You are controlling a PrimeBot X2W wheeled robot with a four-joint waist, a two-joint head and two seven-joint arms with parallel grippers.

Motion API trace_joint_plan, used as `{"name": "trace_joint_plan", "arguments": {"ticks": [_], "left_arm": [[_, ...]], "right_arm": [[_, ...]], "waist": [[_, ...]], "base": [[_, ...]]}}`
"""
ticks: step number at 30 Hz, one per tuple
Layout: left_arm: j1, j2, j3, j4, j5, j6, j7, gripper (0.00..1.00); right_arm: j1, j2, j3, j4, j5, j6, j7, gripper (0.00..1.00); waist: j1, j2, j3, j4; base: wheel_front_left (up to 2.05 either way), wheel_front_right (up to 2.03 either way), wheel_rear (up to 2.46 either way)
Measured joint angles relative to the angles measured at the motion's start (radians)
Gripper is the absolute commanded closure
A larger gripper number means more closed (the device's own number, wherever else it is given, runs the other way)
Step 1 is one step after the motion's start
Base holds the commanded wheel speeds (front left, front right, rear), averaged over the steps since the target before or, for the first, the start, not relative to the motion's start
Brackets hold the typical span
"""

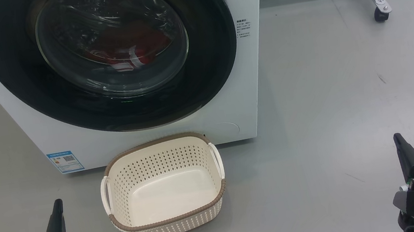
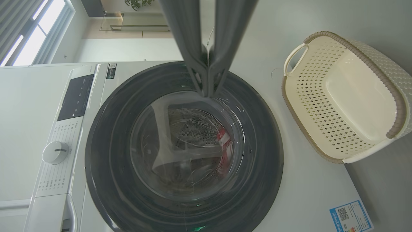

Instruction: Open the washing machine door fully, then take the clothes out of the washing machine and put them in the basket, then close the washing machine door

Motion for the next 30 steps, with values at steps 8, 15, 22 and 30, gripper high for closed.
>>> {"name": "trace_joint_plan", "arguments": {"ticks": [8,15,22,30], "left_arm": [[0.0,0.0,0.0,0.0,0.0,0.0,0.0,1.0],[0.0,0.0,0.001,0.0,0.0,0.0,0.003,1.0],[0.0,0.0,0.001,0.0,0.001,0.0,0.004,1.0],[0.0,-0.001,0.001,0.0,0.001,0.0,0.004,1.0]], "right_arm": [[0.0,0.0,0.0,0.0,0.0,0.0,0.0,1.0],[0.0,0.0,0.0,0.0,0.0,0.0,0.0,1.0],[0.0,0.0,-0.001,0.0,0.0,0.0,0.0,1.0],[0.0,0.0,-0.001,0.0,0.0,0.0,0.0,1.0]], "waist": [[0.0,0.0,0.0,0.0],[0.0,0.0,0.0,0.0],[0.0,0.0,0.0,0.0],[0.0,0.0,0.0,0.0]], "base": [[0.0,0.0,0.0],[0.0,0.0,0.0],[0.0,0.0,0.0],[0.0,0.0,0.0]]}}
